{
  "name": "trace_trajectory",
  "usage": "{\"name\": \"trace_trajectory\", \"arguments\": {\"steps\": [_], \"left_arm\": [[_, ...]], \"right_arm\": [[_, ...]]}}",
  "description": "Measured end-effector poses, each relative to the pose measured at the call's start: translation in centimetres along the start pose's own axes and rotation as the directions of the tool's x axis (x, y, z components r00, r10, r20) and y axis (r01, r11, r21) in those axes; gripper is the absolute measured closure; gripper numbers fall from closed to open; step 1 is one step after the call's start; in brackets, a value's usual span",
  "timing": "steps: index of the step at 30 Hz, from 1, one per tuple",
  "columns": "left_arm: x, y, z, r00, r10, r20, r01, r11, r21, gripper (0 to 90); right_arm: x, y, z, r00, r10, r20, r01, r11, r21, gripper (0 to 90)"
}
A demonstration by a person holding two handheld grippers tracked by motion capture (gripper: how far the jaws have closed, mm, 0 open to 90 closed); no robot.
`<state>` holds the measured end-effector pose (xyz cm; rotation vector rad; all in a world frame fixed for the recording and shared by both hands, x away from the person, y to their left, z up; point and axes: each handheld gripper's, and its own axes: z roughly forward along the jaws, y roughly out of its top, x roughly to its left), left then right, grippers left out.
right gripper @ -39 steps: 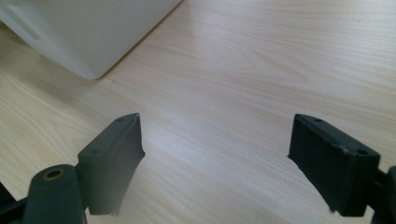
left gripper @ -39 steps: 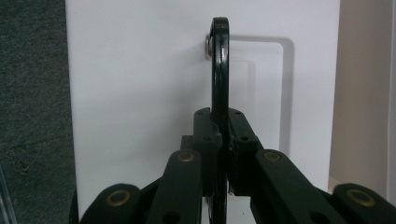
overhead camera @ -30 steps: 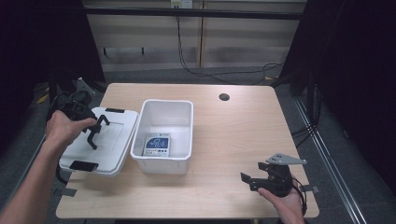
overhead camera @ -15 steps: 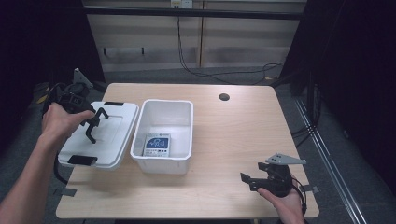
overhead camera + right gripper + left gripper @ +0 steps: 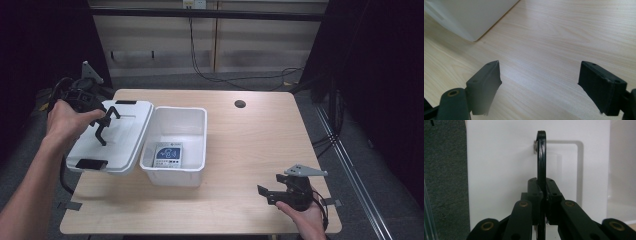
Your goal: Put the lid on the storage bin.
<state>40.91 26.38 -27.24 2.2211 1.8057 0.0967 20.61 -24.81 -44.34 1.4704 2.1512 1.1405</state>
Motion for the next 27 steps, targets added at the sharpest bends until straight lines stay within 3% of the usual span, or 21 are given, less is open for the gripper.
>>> {"name": "trace_trajectory", "arguments": {"steps": [7,10,21,27], "left_arm": [[-1.5,0.4,-0.8,0.9993,0.031,0.019,-0.03,0.9995,-0.013,84.8],[-2.2,0.5,-0.8,0.9978,0.04,0.053,-0.039,0.9991,-0.014,84.8],[-4.7,1.0,-0.7,0.9936,0.087,0.071,-0.087,0.9961,-0.014,84.8],[-6.0,1.1,-0.5,0.9926,0.091,0.08,-0.091,0.9958,-0.006,84.9]], "right_arm": [[0.0,0.0,0.0,1.0,0.0,-0.002,0.0,1.0,0.003,17.3],[0.0,0.0,0.0,1.0,-0.003,-0.003,0.003,1.0,0.004,17.4],[0.0,0.0,0.0,1.0,-0.004,-0.005,0.004,1.0,0.002,17.2],[0.0,0.0,0.0,1.0,-0.004,-0.008,0.004,1.0,0.001,17.1]]}}
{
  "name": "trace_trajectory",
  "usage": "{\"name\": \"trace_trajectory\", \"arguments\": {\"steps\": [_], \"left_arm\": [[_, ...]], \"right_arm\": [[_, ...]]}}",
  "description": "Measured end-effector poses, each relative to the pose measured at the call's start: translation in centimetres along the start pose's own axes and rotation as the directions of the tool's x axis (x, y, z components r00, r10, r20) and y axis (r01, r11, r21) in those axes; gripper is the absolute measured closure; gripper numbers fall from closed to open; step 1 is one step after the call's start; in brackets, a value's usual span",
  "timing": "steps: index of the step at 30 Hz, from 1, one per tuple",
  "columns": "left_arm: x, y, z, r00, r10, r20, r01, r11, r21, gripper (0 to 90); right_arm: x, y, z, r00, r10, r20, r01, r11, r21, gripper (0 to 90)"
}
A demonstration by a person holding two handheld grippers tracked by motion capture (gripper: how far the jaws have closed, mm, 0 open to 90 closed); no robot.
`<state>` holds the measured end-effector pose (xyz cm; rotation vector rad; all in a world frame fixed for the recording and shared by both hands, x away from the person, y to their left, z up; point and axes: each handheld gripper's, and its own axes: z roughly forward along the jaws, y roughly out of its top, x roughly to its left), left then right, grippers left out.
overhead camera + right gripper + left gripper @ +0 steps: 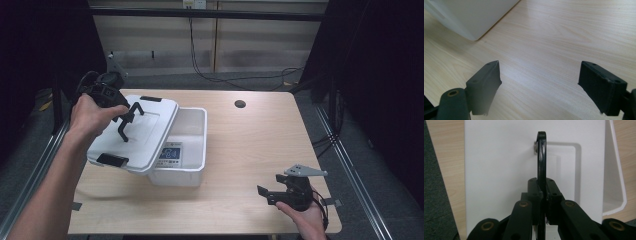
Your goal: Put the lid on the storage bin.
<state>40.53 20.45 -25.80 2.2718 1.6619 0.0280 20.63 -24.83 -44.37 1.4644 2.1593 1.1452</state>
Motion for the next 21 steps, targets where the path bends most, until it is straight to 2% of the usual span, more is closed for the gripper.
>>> {"name": "trace_trajectory", "arguments": {"steps": [5,7,10,14,18,21], "left_arm": [[-1.3,0.4,-0.5,0.9997,0.025,-0.002,-0.025,0.9996,-0.013,84.8],[-1.7,0.7,-0.6,0.9987,0.051,-0.001,-0.051,0.9986,-0.012,84.9],[-2.3,1.2,-0.4,0.9988,0.05,0.001,-0.05,0.9987,-0.007,84.9],[-3.0,1.7,-0.1,0.9982,0.054,0.024,-0.054,0.9985,-0.006,84.8],[-3.8,2.0,0.4,0.9981,0.061,0.009,-0.061,0.9981,0.011,84.9],[-4.6,2.2,1.0,0.9986,0.049,-0.021,-0.048,0.9986,0.022,84.9]], "right_arm": [[0.0,0.0,0.0,1.0,-0.001,-0.001,0.001,1.0,0.0,17.0],[0.0,0.0,0.0,1.0,0.0,-0.001,0.0,1.0,0.001,17.0],[0.0,0.0,0.0,1.0,0.0,-0.001,0.0,1.0,0.001,17.0],[0.0,0.0,0.0,1.0,0.003,-0.002,-0.003,1.0,-0.001,17.0],[0.0,0.0,0.0,1.0,0.001,-0.004,-0.001,1.0,-0.002,17.0],[0.0,0.0,0.0,1.0,0.002,-0.003,-0.002,1.0,-0.004,17.0]]}}
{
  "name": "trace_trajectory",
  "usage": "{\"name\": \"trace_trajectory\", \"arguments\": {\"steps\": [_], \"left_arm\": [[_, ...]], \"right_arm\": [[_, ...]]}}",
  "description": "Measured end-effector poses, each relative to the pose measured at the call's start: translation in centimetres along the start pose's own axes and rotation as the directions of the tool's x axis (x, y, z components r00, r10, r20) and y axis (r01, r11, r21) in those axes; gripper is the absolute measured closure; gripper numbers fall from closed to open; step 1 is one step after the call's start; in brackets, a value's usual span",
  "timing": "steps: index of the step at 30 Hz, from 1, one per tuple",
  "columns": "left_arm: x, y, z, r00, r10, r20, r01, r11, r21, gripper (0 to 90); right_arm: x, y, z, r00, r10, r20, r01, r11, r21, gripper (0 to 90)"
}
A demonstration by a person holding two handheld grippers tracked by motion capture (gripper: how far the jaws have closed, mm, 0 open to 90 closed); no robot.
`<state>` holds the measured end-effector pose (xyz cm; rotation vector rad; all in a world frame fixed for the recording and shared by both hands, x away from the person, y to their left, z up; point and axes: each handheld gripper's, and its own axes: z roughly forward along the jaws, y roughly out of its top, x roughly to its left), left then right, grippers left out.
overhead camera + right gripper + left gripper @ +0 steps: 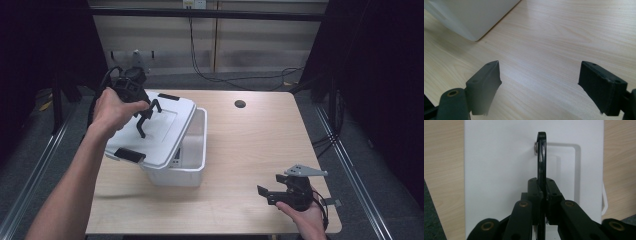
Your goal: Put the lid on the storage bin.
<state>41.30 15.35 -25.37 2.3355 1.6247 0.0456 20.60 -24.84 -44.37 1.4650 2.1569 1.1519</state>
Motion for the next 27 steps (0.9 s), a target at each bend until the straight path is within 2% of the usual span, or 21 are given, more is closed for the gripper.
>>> {"name": "trace_trajectory", "arguments": {"steps": [3,6,8,11,15,17,23,25,27], "left_arm": [[-0.4,0.3,0.3,0.9999,-0.004,0.014,0.005,1.0,-0.007,84.9],[-0.8,0.5,0.4,0.9999,-0.012,0.012,0.012,0.9999,-0.008,84.9],[-0.9,0.6,0.6,0.999,-0.043,0.011,0.043,0.999,-0.01,84.9],[-1.2,0.9,1.0,0.9952,-0.098,0.006,0.098,0.9952,-0.002,84.9],[-1.5,1.1,1.4,0.9915,-0.129,0.017,0.129,0.9916,-0.006,84.9],[-1.5,1.2,1.6,0.9877,-0.154,0.028,0.155,0.9878,-0.017,84.9],[-2.1,1.3,2.3,0.9821,-0.184,0.04,0.185,0.9828,-0.003,84.9],[-2.1,1.4,2.4,0.9773,-0.205,0.054,0.206,0.9785,-0.012,84.9],[-2.2,1.4,2.5,0.973,-0.226,0.049,0.226,0.9741,-0.005,84.8]], "right_arm": [[0.0,0.0,0.0,1.0,-0.001,-0.001,0.001,1.0,-0.001,17.0],[0.0,0.0,0.0,1.0,0.003,-0.002,-0.003,1.0,0.002,17.0],[0.0,0.0,0.0,1.0,0.002,-0.003,-0.002,1.0,0.001,17.0],[0.0,0.0,0.0,1.0,0.001,-0.006,-0.001,1.0,0.001,17.0],[0.0,0.0,0.0,0.9999,-0.001,-0.01,0.001,1.0,-0.001,16.9],[0.0,0.0,0.0,0.9999,0.0,-0.013,0.0,1.0,0.003,16.8],[0.0,0.0,0.0,0.9999,-0.001,-0.016,0.001,1.0,0.001,16.8],[0.0,0.0,0.0,0.9999,-0.002,-0.015,0.002,1.0,0.001,16.8],[0.0,0.0,0.0,0.9999,-0.003,-0.015,0.003,1.0,0.002,16.8]]}}
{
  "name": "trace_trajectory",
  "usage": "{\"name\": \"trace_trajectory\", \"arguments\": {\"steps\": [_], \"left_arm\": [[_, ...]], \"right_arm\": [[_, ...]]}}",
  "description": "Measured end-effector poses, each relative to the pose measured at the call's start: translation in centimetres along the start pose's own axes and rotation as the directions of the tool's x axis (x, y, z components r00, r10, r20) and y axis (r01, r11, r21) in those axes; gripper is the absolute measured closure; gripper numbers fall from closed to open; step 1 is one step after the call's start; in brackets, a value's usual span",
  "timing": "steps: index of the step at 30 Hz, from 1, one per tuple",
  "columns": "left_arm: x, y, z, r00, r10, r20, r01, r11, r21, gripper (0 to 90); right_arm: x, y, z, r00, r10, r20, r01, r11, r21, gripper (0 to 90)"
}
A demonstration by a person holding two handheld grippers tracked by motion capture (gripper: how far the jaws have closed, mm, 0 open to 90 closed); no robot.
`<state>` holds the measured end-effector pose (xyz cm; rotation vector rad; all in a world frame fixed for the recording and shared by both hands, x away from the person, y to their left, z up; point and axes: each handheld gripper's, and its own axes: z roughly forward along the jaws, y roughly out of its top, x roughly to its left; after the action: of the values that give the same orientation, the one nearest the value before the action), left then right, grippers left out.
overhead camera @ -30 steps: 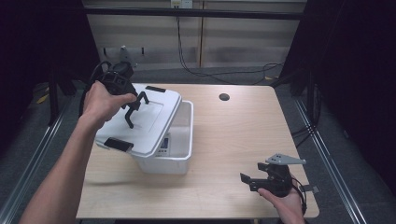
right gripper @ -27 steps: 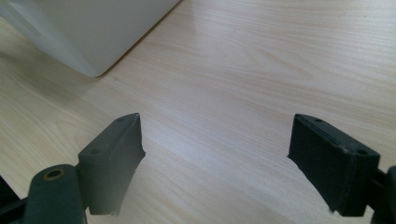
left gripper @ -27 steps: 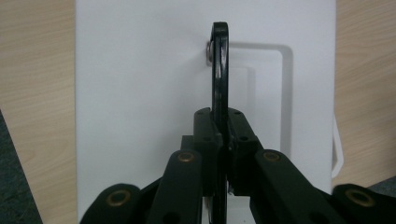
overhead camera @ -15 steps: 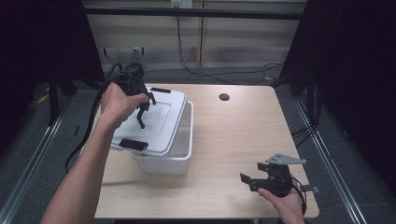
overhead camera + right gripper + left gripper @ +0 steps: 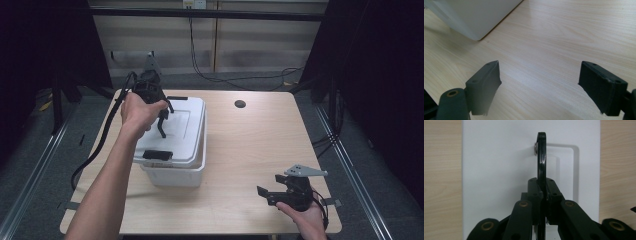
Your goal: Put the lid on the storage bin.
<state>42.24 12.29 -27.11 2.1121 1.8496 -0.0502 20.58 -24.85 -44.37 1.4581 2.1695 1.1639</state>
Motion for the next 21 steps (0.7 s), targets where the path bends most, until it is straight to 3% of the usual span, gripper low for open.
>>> {"name": "trace_trajectory", "arguments": {"steps": [2,11,16,21], "left_arm": [[0.05,-0.02,0.07,0.9998,-0.019,0.005,0.019,0.9998,-0.007,84.8],[-0.08,-0.06,0.28,0.9994,-0.034,0.004,0.034,0.9994,-0.001,84.8],[-0.22,-0.21,0.54,0.9974,-0.072,0.002,0.072,0.9973,-0.014,84.8],[-0.28,-0.21,0.76,0.9974,-0.072,-0.005,0.072,0.9974,-0.006,84.8]], "right_arm": [[-0.03,-0.01,0.0,1.0,0.0,0.001,0.0,1.0,0.0,16.8],[-0.01,-0.01,-0.01,1.0,-0.004,0.001,0.004,1.0,0.002,16.8],[0.0,0.0,0.02,1.0,-0.003,0.003,0.003,1.0,0.004,16.8],[-0.02,-0.02,0.0,1.0,-0.001,0.002,0.001,1.0,0.003,16.8]]}}
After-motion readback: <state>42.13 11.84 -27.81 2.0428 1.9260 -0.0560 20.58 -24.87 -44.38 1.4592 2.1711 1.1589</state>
